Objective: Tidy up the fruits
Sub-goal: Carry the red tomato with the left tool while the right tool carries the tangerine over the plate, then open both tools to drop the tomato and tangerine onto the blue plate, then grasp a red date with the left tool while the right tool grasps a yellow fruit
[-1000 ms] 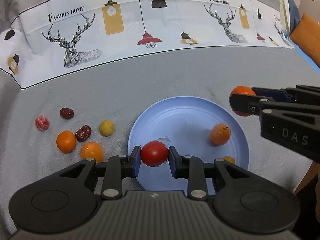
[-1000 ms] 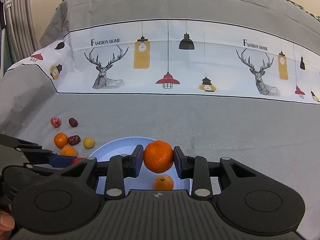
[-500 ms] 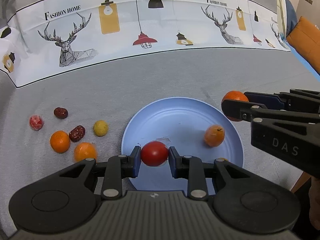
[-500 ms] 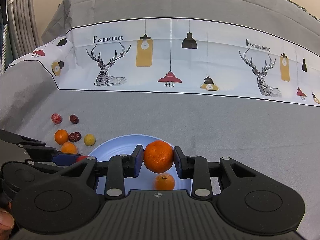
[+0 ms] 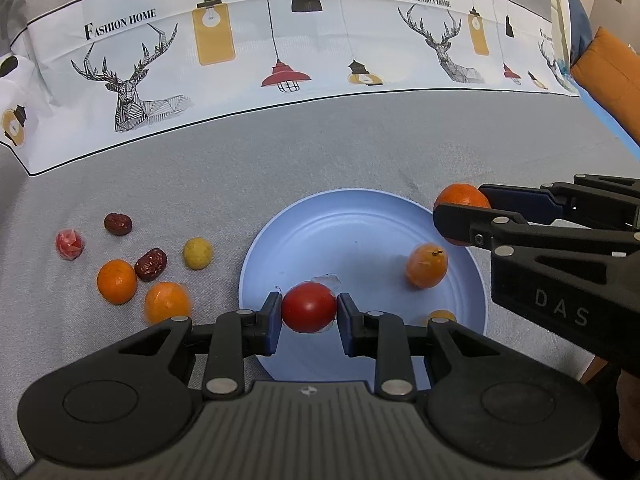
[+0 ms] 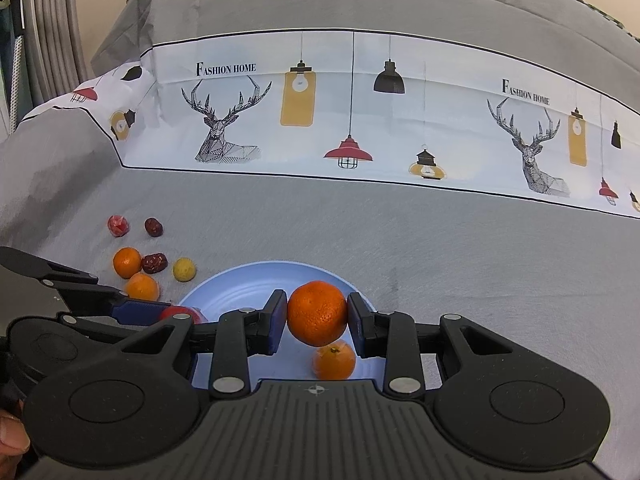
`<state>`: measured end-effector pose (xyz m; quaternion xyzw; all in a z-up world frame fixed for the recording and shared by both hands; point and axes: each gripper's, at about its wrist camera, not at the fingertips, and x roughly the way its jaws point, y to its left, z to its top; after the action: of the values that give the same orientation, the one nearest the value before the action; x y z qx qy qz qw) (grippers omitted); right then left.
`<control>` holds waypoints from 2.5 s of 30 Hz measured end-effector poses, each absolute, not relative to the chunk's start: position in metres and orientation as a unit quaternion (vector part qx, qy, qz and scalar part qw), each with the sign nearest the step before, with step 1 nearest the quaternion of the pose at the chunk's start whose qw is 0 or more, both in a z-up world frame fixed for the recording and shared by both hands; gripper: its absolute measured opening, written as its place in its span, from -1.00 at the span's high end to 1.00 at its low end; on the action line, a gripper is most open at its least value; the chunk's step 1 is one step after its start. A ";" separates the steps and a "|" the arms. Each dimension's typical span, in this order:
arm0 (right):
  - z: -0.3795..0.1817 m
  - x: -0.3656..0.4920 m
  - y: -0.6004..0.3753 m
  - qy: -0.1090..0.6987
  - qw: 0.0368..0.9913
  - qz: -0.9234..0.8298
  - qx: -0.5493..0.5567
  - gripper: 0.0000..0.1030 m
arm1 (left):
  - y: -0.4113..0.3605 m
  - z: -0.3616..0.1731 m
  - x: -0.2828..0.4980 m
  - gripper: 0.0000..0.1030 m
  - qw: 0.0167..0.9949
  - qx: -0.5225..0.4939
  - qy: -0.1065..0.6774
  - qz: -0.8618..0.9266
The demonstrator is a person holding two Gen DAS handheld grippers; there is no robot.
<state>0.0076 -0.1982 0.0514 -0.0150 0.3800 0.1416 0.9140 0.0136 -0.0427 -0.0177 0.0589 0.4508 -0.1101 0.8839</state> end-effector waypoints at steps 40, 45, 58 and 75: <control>0.047 0.007 -0.194 0.385 0.911 0.144 -0.023 0.32 | -0.045 -0.019 0.012 0.38 0.884 0.059 0.451 -0.111; 0.045 0.008 -0.193 0.389 0.910 0.138 -0.026 0.05 | -0.044 -0.022 0.012 0.31 0.882 0.052 0.455 -0.112; 0.047 0.008 -0.195 0.385 0.914 0.126 -0.027 -0.16 | -0.042 -0.021 0.010 0.22 0.883 0.052 0.453 -0.115; 0.048 0.010 -0.197 0.382 0.917 0.113 -0.026 -0.41 | -0.042 -0.017 0.011 0.22 0.884 0.050 0.450 -0.116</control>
<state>0.0099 -0.1972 0.0479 -0.0262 0.3819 0.1133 0.9169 0.0113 -0.0422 -0.0168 0.0505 0.4502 -0.1155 0.8840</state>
